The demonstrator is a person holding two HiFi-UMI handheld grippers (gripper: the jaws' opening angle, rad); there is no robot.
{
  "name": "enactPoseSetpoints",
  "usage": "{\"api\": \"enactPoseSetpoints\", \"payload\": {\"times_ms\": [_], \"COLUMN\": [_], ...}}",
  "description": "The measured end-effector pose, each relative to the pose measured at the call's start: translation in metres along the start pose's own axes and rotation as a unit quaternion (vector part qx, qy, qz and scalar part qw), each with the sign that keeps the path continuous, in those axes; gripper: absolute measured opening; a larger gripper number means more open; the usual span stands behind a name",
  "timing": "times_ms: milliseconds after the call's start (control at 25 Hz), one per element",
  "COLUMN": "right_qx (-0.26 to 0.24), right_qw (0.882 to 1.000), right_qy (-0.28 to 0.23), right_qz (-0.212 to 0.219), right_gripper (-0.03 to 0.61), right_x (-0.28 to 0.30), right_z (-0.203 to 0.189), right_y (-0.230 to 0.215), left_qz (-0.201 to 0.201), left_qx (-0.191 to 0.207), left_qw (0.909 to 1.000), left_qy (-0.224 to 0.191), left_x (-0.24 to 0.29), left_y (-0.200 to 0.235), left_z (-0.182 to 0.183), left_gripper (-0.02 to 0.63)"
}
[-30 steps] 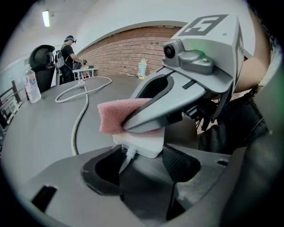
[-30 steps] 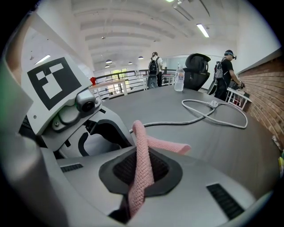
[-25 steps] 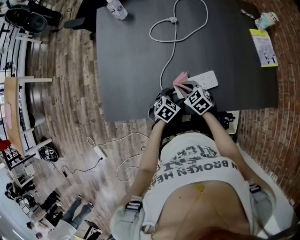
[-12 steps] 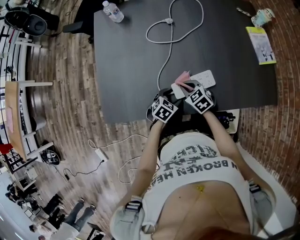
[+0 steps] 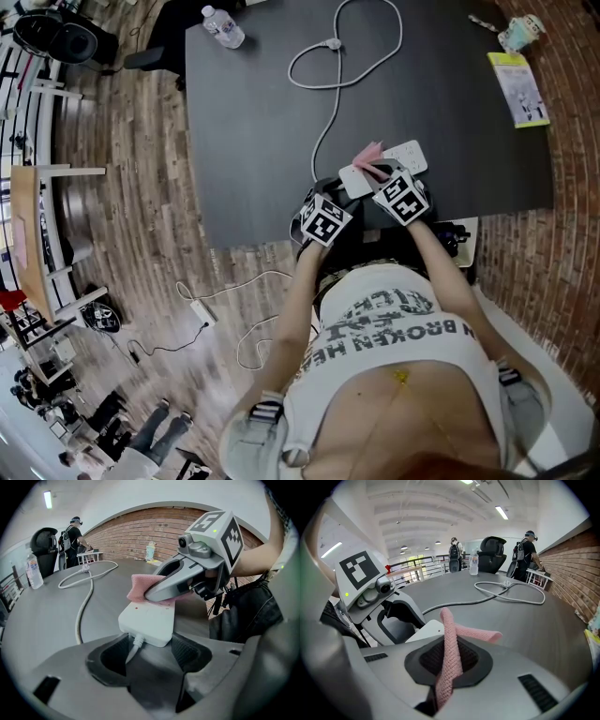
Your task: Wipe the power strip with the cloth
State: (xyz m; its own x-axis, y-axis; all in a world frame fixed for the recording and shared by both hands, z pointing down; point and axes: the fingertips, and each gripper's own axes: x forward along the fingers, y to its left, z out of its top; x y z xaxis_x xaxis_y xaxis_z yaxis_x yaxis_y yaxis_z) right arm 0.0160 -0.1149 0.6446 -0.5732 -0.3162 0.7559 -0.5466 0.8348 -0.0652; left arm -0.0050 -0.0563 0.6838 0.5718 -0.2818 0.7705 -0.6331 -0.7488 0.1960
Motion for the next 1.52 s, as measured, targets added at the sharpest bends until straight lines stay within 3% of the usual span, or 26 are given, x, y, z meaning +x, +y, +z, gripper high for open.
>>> {"api": "enactPoseSetpoints", "payload": {"times_ms": [1520], "right_qx": [0.032], "right_qw": [0.997], "right_qy": [0.011], "right_qz": [-0.070], "right_gripper": [0.017], "right_x": [-0.032], "right_z": [-0.031], "right_y": [-0.060], "left_qz": [0.002], "left_qx": [0.001], "left_qw": [1.0000], "left_qy": [0.000], "left_x": [-0.001], "left_y": [0.002], "left_z": [0.001], "left_gripper": [0.268]}}
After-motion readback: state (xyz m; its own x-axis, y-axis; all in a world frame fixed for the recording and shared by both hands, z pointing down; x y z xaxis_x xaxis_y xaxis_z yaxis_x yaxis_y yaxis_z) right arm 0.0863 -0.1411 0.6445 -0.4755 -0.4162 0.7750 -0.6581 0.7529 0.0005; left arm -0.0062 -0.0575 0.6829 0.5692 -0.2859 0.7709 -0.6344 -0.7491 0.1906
